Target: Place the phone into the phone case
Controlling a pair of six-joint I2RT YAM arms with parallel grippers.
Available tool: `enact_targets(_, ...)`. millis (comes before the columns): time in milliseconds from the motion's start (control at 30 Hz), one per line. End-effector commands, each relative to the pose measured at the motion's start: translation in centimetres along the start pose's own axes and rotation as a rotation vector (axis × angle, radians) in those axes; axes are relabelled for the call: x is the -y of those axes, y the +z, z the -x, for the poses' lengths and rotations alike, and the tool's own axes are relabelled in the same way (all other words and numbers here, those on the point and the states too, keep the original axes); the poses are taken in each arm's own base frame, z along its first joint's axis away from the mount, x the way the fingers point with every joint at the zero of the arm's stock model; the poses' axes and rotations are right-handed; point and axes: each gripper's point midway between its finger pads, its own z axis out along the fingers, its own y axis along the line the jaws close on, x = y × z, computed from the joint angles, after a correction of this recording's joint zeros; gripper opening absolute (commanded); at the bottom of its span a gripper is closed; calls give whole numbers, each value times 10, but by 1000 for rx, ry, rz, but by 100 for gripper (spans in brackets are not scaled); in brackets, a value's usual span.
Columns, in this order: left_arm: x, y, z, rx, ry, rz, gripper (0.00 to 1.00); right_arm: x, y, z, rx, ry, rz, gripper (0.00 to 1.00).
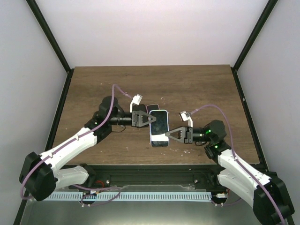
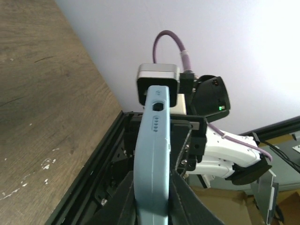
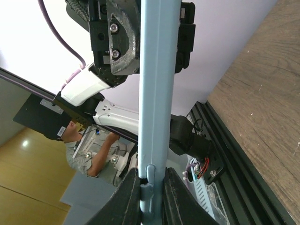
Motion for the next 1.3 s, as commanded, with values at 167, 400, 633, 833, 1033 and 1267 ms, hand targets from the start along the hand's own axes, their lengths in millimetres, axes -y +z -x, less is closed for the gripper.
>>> enact_targets(167, 5, -1, -5, -20, -13, 3, 57, -37, 1, 43, 156, -123, 20, 1)
enact_targets(400, 1, 1, -28, -57, -78, -55, 59, -47, -4, 68, 289, -112, 38, 1)
enact_targets(633, 4, -2, -33, -59, -70, -58, 43, -43, -4, 78, 329, -94, 19, 1)
enact_targets(833, 2, -1, -33, -69, -70, -46, 6, -29, -3, 74, 320, -64, -8, 1)
enact_targets(1033, -1, -2, -34, -68, -55, -26, 0, -26, -3, 69, 300, -57, -16, 9)
enact_targets(1267, 1, 0, -36, -86, -65, -45, 4, -20, 1, 65, 262, -37, -18, 10)
